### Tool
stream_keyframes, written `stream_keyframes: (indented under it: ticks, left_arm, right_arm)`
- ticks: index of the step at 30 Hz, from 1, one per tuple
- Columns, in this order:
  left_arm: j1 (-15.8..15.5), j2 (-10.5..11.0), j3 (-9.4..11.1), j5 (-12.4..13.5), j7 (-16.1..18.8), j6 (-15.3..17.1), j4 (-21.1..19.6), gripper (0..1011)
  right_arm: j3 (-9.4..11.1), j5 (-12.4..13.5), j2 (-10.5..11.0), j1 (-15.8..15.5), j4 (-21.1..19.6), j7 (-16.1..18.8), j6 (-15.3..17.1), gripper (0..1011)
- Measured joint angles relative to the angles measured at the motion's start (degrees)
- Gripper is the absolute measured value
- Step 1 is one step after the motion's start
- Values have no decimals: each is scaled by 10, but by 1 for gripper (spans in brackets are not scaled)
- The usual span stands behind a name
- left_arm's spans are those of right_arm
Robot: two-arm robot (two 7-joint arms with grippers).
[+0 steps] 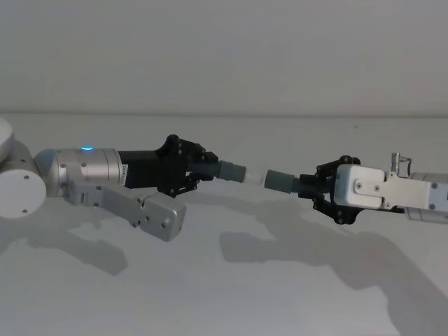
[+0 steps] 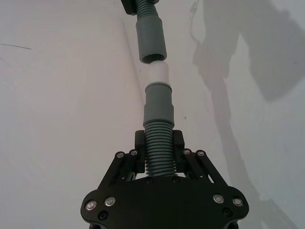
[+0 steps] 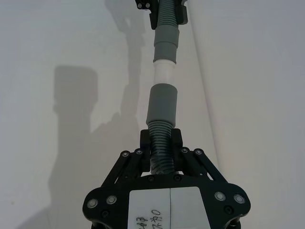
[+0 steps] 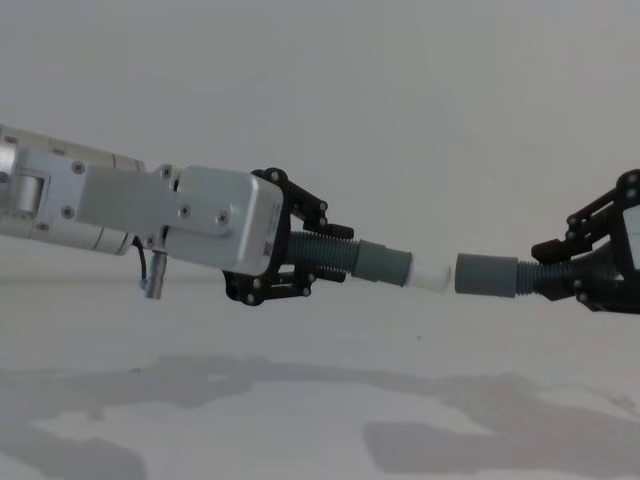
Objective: Use both hands to pick up one end of the pipe from the table, align the ends, and insert them.
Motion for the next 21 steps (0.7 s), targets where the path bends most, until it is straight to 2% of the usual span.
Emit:
stream_keyframes:
  ticks: [21]
  left_arm:
    - [-1,0,1,2,0,-2,1,329]
  right_arm:
    - [-9,3,-17,6,16,-3,-7,247]
